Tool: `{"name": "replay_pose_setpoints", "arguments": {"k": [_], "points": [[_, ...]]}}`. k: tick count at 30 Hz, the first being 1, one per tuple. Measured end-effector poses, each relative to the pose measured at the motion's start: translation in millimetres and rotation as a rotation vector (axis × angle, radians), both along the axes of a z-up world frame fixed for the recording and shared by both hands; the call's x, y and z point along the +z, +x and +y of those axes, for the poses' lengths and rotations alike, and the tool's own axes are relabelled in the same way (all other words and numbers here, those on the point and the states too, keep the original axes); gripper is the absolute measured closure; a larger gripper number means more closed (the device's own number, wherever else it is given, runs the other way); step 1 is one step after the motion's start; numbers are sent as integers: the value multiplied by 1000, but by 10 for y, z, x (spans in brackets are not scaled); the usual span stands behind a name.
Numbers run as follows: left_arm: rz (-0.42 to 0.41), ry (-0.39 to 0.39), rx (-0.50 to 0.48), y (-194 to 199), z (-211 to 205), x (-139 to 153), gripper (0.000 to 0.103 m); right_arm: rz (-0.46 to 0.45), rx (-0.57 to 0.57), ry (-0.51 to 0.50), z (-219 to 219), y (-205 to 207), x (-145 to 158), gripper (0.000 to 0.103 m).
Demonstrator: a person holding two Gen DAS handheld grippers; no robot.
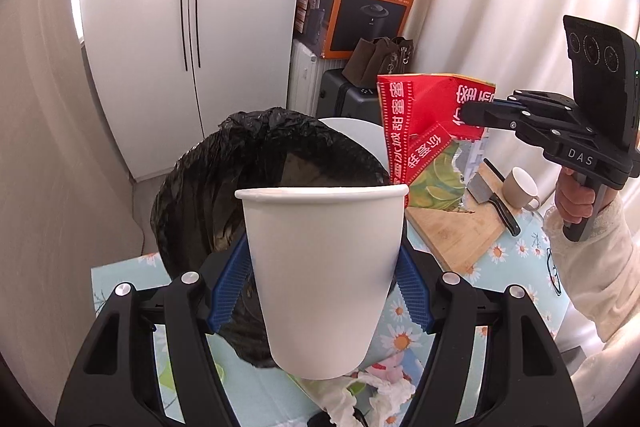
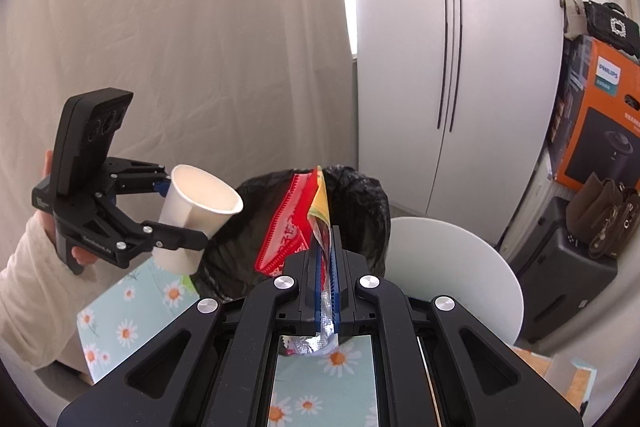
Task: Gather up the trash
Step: 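Lift the wrapper and cup and carry both over the black bin, then open both tools to drop the wrapper and cup into the bin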
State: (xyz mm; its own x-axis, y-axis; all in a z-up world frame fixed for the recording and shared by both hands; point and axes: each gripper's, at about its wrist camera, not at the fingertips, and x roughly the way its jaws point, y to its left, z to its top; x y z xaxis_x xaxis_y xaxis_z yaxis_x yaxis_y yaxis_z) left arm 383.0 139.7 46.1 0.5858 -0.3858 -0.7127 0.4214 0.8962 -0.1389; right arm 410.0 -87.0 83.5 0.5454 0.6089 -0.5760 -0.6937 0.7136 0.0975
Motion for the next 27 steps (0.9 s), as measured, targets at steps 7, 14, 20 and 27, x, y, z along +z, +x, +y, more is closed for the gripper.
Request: {"name": "replay_pose_setpoints", "arguments": {"k": [7,14,20,27], "points": [[11,18,7,572,75,-254,34,21,33,-13,337,477,-285,99],[-90,-40,100,627,297,-342,6,-31,-68,-48,412,620,-536,28],[-70,-44,179,474,481,-366,6,-19,-104,-5,260,510,-499,17],[-49,-68,204,135,599,-264,6,8,-114,-25,158,252,-442,15]]}}
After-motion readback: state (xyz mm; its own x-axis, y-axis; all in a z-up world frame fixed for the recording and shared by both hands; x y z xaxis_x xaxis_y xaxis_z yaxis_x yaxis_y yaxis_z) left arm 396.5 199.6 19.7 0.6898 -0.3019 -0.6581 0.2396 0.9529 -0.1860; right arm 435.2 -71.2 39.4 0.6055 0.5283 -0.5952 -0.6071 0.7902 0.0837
